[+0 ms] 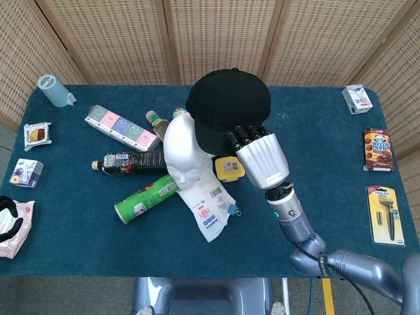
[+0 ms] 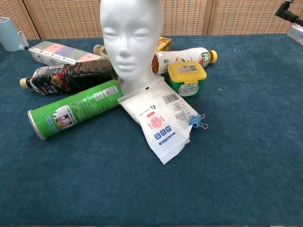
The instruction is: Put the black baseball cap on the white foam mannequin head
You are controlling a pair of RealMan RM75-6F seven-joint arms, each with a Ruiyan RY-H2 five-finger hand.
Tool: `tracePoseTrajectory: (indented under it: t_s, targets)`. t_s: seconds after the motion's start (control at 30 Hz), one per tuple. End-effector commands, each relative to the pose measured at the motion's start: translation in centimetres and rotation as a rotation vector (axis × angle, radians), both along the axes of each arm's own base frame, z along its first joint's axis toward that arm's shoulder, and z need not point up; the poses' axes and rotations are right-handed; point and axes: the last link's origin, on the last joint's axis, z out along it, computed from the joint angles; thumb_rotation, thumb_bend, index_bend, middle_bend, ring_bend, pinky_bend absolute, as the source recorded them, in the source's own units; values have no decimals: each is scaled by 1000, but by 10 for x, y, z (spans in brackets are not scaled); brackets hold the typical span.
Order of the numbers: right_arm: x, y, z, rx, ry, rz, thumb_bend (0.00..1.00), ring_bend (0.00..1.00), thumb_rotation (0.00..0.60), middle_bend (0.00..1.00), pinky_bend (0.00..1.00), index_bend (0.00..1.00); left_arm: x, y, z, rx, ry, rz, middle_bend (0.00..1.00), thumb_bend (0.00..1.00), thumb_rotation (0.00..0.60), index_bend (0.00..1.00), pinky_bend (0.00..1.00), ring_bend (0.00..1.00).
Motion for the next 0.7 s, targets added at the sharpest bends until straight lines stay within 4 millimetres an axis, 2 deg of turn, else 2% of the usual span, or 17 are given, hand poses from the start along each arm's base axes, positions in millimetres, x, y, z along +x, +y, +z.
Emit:
tracePoseTrajectory:
  t_s: [0.03, 0.33, 0.7]
  targets:
    - [12, -3, -5, 1, 18, -1, 392, 785, 600, 672, 896, 725, -3, 0, -1, -4, -4, 6, 444, 312, 600, 580, 370, 355]
    - [32, -6, -20, 18, 55, 2, 392, 788, 600, 673, 896, 729, -8, 0, -1, -3, -8, 14, 444, 312, 600, 580, 370, 356]
    - [51, -1, -48, 70, 119, 0, 390, 792, 600, 677, 896, 733, -14, -3, 0, -4, -15, 26, 444, 312, 600, 578, 370, 355]
